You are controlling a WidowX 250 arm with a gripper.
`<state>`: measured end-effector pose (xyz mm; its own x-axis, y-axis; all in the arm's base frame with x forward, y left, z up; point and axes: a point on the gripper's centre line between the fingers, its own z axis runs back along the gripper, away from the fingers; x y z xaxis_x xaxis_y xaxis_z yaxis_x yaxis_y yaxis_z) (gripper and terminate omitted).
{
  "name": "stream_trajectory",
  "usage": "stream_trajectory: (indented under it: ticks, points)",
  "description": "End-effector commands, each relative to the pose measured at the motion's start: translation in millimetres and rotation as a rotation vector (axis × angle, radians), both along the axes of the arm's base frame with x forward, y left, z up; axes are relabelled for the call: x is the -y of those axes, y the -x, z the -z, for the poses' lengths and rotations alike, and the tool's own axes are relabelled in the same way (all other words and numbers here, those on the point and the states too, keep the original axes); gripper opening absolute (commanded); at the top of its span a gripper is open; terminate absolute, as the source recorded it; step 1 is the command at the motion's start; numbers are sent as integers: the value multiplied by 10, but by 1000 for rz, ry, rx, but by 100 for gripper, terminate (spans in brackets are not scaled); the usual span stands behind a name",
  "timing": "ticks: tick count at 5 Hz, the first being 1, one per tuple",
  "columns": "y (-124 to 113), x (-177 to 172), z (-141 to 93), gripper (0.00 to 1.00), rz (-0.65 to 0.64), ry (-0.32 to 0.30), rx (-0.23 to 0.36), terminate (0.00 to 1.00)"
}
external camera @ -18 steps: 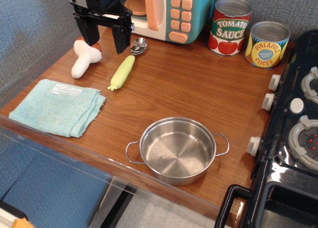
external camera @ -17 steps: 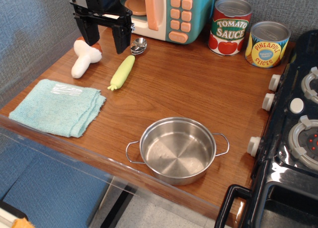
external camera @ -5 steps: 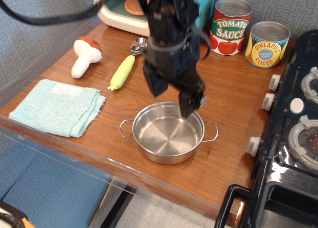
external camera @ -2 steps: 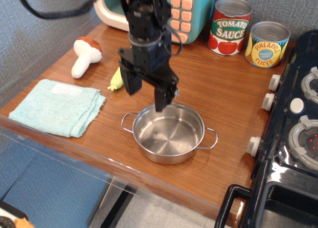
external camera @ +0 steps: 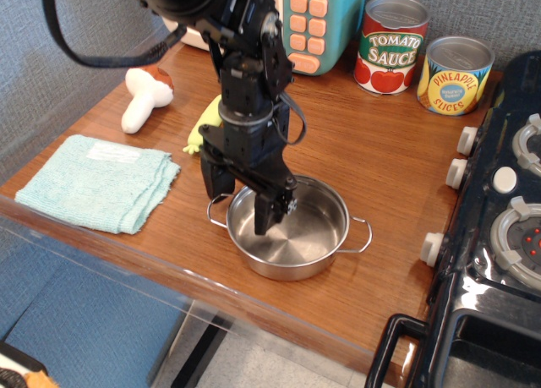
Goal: Move the pot to the front of the cans
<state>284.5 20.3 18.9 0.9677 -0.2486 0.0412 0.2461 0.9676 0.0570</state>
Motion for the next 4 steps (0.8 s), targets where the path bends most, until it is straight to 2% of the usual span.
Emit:
stream_trajectory:
  ticks: [1,2,3,4]
  points:
    - [54,-96,-52,0,-6,-14,27,0]
    - [52,-101,-82,0,-5,-11,35,0]
    - [51,-97,-209,0,-8,10,65,0]
    - [30,-11,-494,0,-10,51,115,0]
